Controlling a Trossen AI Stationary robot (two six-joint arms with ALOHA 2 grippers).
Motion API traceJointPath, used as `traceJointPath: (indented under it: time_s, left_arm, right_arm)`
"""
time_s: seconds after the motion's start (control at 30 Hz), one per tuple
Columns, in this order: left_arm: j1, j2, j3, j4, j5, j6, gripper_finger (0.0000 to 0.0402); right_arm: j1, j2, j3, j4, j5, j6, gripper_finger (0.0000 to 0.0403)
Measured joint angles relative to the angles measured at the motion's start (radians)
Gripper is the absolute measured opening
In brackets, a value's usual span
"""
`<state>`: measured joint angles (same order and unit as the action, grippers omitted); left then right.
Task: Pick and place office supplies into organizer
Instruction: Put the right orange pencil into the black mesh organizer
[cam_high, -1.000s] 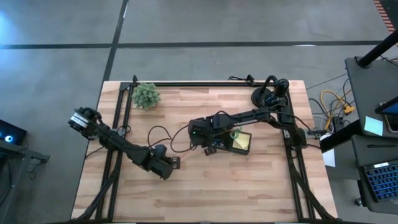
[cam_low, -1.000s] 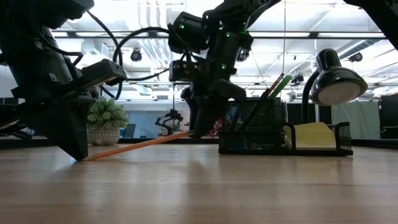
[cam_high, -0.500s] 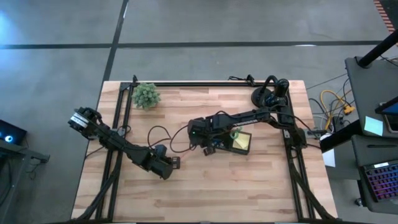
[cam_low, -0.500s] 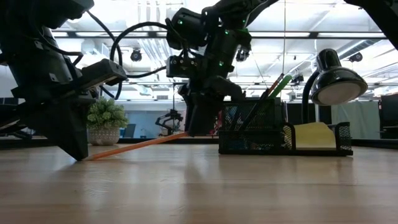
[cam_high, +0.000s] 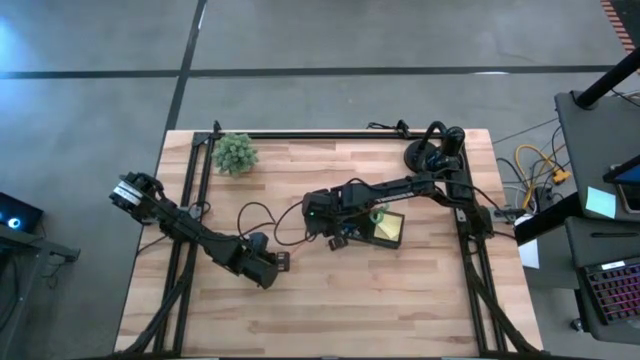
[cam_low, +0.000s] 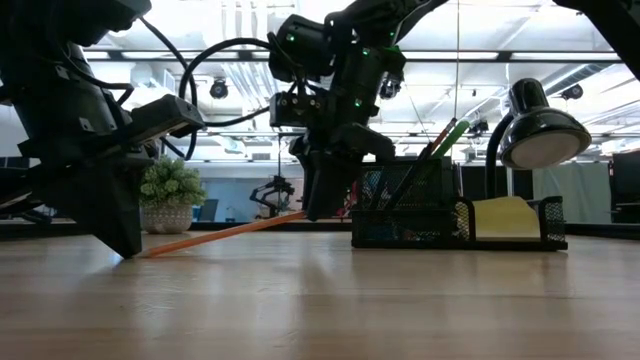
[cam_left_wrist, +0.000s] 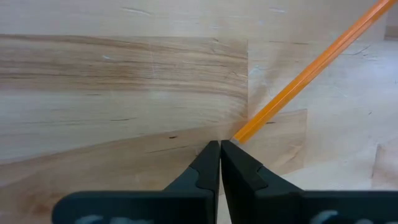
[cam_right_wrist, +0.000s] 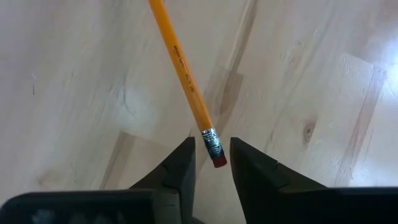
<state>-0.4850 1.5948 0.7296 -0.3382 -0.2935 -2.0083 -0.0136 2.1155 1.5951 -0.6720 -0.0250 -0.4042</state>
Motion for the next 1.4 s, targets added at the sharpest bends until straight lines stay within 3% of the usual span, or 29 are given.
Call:
traceJointPath:
  time_s: [0.8, 0.93, 1.17, 1.4]
  left_arm:
    - [-0.001, -0.073, 0.022, -0.095, -0.023, 0.029, 0.0]
    - [-0.008, -0.121, 0.023, -0.144, -0.086, 0.032, 0.0]
    - [-0.029, -0.246, 0.023, -0.315, -0.269, 0.002, 0.0]
    - [-0.029, -0.326, 0.016, -0.442, -0.322, -0.001, 0.0]
  right_arm:
    - [0.0, 0.0, 0.012, -0.009, 0.028, 0.003, 0.0015]
    - [0.0, -0.001, 0.037, -0.042, 0.06, 0.002, 0.0015]
    - [0.003, -0.038, 0.144, -0.24, 0.186, 0.037, 0.0014]
    - [0.052, -0.118, 0.305, -0.59, 0.373, 0.144, 0.0014]
